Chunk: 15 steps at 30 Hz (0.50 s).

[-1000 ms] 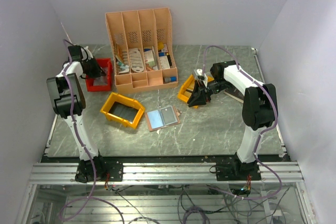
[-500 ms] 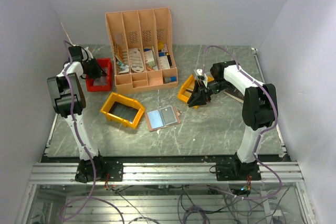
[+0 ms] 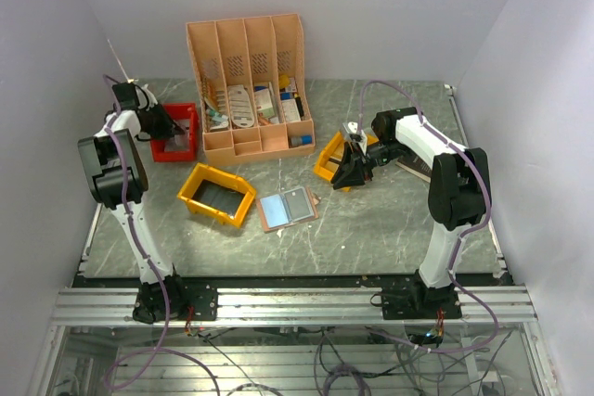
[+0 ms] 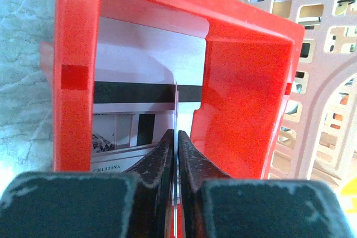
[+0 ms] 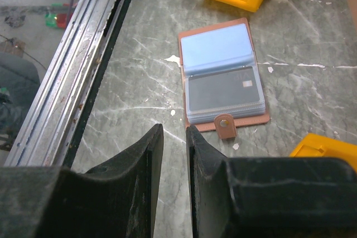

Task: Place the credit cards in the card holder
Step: Pick up the credit card from the storage box.

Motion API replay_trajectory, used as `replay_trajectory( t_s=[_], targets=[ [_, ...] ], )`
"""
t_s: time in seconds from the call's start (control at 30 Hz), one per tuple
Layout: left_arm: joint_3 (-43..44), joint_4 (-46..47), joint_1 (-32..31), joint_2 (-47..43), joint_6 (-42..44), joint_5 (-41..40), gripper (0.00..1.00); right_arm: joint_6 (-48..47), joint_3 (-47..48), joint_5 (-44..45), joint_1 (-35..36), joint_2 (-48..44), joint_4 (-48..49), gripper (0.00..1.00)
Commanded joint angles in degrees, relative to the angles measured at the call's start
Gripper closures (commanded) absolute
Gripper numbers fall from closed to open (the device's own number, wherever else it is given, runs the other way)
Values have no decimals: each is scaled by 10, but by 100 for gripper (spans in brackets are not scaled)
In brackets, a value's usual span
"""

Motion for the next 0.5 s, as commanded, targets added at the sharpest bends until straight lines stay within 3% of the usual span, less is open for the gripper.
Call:
replay_trajectory(
  t_s=[0.0,0.27,0.47],
  targets=[
    [-2,0,10,-4,-10,27,86,-3,-4,-11,-5,-16,-6,76],
    [-8,14,16,-13,-20,37,92,-3,-4,-10,-5,-17,-6,76],
    [-5,11,17,-16,-21,40,86,-3,-4,-10,-5,-16,-6,76]
  ],
)
